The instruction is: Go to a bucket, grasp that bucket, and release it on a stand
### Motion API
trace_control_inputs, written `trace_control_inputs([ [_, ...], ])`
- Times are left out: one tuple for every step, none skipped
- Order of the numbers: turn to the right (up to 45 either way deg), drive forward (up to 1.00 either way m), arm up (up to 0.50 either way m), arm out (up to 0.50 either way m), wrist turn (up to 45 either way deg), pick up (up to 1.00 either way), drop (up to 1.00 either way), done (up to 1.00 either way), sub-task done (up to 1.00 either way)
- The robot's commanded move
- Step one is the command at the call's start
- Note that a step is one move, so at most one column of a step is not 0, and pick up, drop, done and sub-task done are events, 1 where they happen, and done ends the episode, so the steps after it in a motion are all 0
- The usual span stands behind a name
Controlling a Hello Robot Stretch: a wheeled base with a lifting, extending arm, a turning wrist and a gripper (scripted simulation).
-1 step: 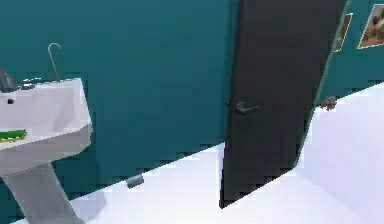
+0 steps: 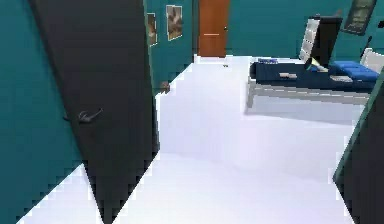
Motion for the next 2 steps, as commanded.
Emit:
trace_control_inputs([
  [45.0,0.0,0.0,0.0,0.0,0.0,0.0,0.0,0.0],
  [21.0,0.0,0.0,0.0,0.0,0.0,0.0,0.0,0.0],
])
